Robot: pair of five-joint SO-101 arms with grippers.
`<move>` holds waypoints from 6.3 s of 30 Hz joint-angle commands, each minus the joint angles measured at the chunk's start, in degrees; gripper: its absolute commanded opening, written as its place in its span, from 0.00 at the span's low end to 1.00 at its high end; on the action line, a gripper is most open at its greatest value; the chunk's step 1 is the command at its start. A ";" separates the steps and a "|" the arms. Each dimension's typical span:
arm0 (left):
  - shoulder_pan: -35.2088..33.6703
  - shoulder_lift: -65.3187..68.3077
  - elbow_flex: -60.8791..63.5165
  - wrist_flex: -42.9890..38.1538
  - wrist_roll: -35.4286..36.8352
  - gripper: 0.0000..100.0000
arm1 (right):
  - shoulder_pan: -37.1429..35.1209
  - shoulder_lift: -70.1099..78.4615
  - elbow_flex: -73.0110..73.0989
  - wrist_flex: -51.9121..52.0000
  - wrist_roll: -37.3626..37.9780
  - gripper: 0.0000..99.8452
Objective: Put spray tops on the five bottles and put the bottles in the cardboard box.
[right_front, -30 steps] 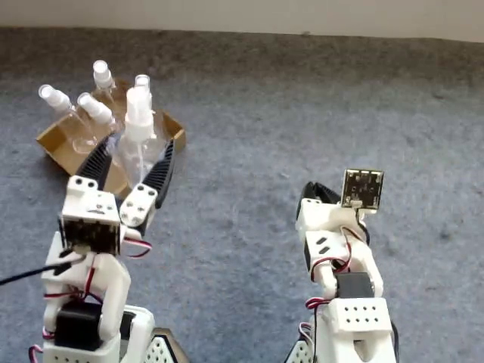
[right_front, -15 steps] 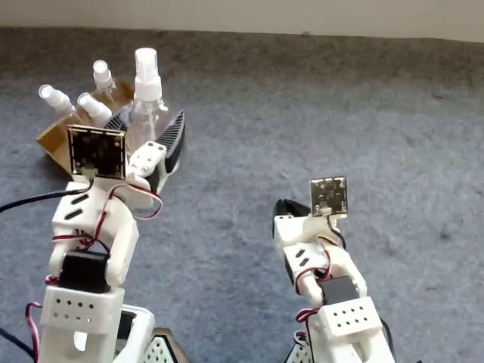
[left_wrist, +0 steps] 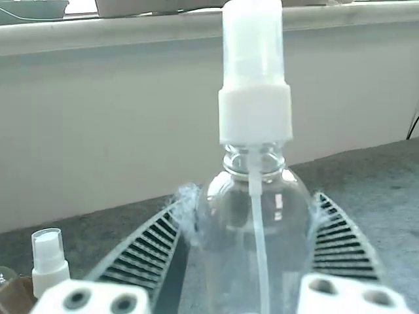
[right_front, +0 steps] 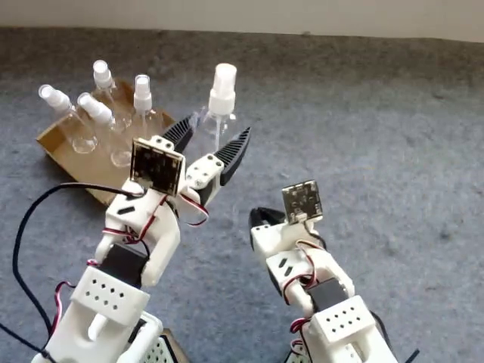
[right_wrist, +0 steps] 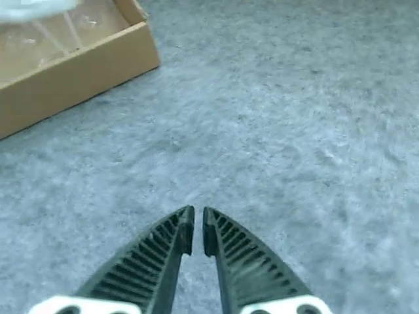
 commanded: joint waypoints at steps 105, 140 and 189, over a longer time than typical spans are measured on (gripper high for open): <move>7.87 -15.87 12.70 4.48 0.79 0.11 | -2.42 -32.22 14.37 2.24 0.62 0.02; -29.14 -17.27 2.68 21.45 -5.10 0.11 | -2.42 -31.78 14.37 2.42 0.62 0.02; -39.52 -9.10 12.35 13.54 -1.76 0.11 | -2.42 -31.78 14.37 2.42 0.62 0.02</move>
